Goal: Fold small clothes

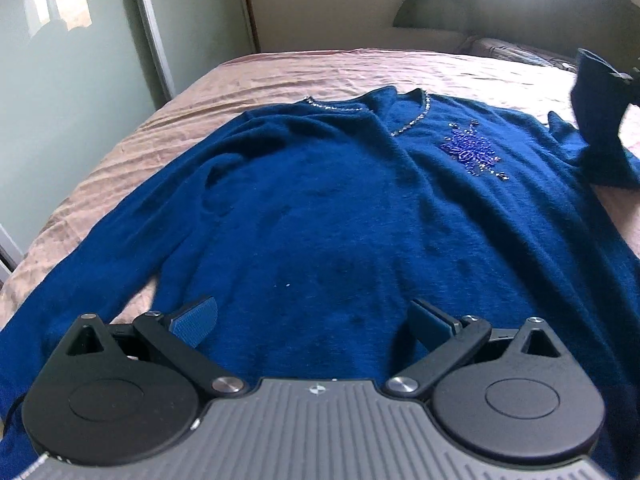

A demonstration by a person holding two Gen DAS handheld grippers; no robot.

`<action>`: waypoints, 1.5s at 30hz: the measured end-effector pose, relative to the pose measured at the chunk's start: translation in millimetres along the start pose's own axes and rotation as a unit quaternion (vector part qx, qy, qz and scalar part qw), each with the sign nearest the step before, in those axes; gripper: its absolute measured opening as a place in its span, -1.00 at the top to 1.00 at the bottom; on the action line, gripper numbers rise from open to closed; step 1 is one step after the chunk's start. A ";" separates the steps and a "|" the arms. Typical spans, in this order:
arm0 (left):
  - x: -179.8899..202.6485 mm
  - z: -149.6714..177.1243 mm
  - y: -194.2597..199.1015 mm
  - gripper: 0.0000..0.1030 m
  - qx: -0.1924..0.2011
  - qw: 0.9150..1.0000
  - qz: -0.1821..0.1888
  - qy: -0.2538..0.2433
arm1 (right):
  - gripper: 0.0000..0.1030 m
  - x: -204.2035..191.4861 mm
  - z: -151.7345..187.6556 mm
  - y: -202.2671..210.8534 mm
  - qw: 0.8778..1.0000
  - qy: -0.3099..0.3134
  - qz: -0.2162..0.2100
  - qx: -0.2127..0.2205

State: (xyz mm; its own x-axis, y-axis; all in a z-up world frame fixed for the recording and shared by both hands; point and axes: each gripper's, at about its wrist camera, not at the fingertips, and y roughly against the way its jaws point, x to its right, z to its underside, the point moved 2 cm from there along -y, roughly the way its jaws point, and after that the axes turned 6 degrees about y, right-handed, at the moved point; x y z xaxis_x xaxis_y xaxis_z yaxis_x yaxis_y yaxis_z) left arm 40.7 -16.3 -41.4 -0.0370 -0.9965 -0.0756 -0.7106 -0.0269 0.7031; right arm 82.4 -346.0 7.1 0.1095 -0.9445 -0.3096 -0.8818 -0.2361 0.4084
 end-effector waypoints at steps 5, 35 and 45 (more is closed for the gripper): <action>-5.5 1.5 -1.8 -0.99 -0.001 1.000 -0.004 0.000 | 0.87 -33.7 -9.9 -25.0 1.000 0.015 -0.012 -0.004; -36.5 3.2 7.5 -0.99 0.007 1.000 -0.018 0.018 | -0.34 -180.7 6.7 -100.1 0.972 0.201 -0.088 -0.088; -28.1 3.7 4.8 -0.99 -0.007 1.000 0.001 0.028 | -0.59 -159.3 74.0 -59.4 0.900 0.426 -0.028 -0.091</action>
State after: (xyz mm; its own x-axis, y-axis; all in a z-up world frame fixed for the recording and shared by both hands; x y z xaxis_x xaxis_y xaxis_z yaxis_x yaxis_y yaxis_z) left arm 35.6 11.8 -38.5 0.0011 -0.9994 -0.0343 -0.7012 -0.0252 0.7125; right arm 83.4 -164.7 -31.4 0.5324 -0.7433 0.4052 -0.7827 -0.2498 0.5701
